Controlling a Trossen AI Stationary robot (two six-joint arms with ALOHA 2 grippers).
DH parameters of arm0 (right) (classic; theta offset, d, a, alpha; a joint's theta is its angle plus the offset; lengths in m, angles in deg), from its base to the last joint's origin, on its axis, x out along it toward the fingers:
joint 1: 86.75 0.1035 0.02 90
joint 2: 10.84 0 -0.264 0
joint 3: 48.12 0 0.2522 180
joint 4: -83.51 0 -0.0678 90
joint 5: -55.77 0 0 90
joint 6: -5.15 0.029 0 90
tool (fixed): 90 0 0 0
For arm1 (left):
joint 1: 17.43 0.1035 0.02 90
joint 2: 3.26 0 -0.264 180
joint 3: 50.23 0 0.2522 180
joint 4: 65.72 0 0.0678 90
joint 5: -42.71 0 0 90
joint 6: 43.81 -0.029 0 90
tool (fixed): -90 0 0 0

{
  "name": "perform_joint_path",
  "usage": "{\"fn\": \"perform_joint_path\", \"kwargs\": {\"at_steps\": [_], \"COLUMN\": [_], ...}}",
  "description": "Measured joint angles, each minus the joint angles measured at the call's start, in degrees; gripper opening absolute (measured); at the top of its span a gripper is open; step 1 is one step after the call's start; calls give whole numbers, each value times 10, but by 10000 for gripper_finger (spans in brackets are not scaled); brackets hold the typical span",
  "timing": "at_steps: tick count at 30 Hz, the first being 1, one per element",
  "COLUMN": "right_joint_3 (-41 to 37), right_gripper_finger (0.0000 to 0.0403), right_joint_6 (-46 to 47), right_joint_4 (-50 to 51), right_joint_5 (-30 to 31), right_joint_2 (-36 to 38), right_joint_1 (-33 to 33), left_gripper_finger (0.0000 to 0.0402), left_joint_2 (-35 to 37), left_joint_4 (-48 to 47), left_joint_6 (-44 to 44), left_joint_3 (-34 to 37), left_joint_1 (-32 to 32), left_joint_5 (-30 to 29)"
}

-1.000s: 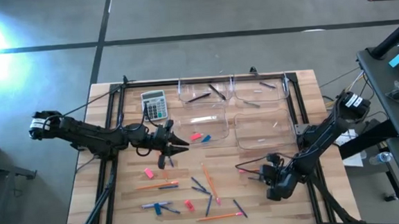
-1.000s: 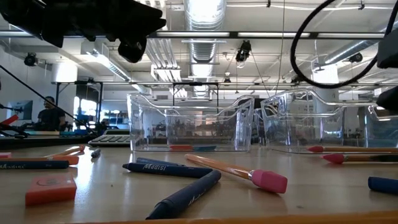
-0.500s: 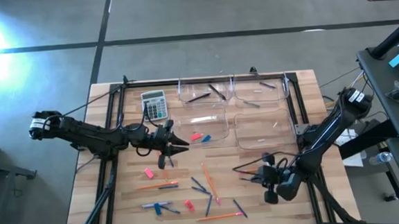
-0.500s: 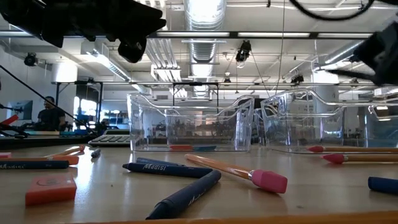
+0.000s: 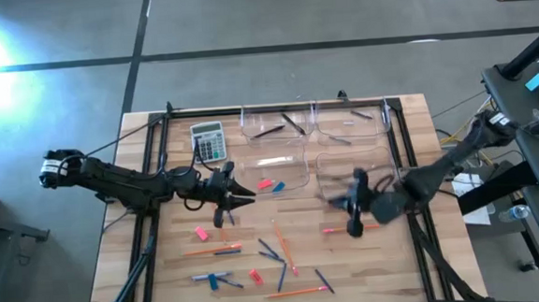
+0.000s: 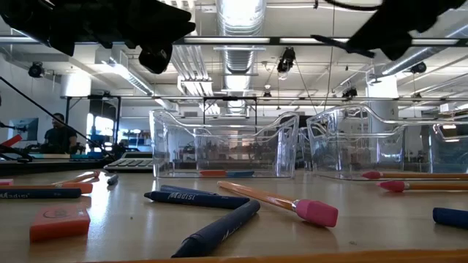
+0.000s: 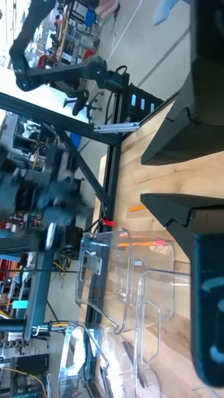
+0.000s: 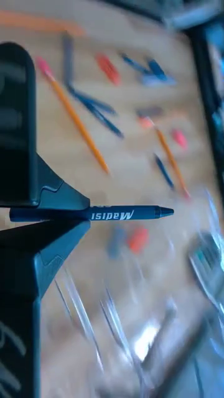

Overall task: Sort crayons/erasers/pens/pencils in bins
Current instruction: Put the blue crayon into the top right transparent bin

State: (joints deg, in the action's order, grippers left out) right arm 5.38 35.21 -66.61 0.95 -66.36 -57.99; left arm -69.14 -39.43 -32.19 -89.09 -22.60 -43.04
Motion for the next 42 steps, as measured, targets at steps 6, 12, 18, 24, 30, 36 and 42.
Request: {"fn": "perform_joint_path", "kwargs": {"at_steps": [6,12,18,24,30,36,42], "right_joint_3": [-21,-44,-60,-82,-83,-79,-46], "right_gripper_finger": [13,13,13,13,58,145,194], "right_joint_6": [-24,-41,-55,-65,-68,-71,-81], "right_joint_4": [9,17,16,17,6,-5,-4], "right_joint_5": [0,-43,-149,-215,-220,-220,-250], "right_joint_2": [68,101,83,37,-1,-6,29], "right_joint_1": [-161,-348,-523,-625,-646,-646,-645], "left_gripper_finger": [70,70,70,70,70,70,70], "left_joint_2": [0,0,0,0,0,0,0], "left_joint_4": [0,0,0,0,0,0,0], "left_joint_6": [0,0,-1,-1,-4,-5,-5], "left_joint_3": [0,0,0,0,0,0,1], "left_joint_1": [0,0,0,0,0,0,0], "left_joint_5": [0,0,0,0,0,0,0]}}
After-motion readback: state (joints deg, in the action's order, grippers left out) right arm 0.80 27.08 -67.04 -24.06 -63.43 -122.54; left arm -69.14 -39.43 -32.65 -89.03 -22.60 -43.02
